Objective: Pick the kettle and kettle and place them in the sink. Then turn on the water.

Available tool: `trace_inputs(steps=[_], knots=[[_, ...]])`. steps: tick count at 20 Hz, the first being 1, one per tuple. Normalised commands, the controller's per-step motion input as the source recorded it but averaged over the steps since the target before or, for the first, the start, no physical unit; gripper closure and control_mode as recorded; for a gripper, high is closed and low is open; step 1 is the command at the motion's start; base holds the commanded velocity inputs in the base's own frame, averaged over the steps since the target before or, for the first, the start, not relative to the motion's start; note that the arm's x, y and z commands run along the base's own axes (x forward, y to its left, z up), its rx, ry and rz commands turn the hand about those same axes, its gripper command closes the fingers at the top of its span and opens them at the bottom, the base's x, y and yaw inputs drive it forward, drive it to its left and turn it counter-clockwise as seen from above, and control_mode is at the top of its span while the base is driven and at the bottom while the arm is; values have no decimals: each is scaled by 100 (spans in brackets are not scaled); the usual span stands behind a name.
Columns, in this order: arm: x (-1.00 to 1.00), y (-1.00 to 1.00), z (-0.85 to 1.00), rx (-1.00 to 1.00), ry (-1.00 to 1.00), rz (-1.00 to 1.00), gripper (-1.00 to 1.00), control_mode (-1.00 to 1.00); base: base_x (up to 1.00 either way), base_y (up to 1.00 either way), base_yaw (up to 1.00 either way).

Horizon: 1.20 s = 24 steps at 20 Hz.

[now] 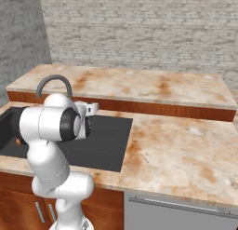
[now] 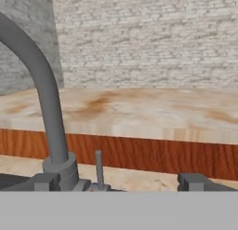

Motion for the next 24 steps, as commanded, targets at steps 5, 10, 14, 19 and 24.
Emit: trace_inputs(steps=[5, 10, 14, 19, 24], knots=[[17, 6, -16, 0, -1, 0, -100, -100, 0, 0, 0], [20, 3, -20, 0, 0, 0, -100, -100, 0, 0, 0], [19, 0, -19, 0, -2, 0, -100, -100, 0, 0, 0], [19, 0, -22, 0, -4, 0, -100, -100, 0, 0, 0], [20, 0, -23, 0, -4, 0, -100, -100, 0, 0, 0]])
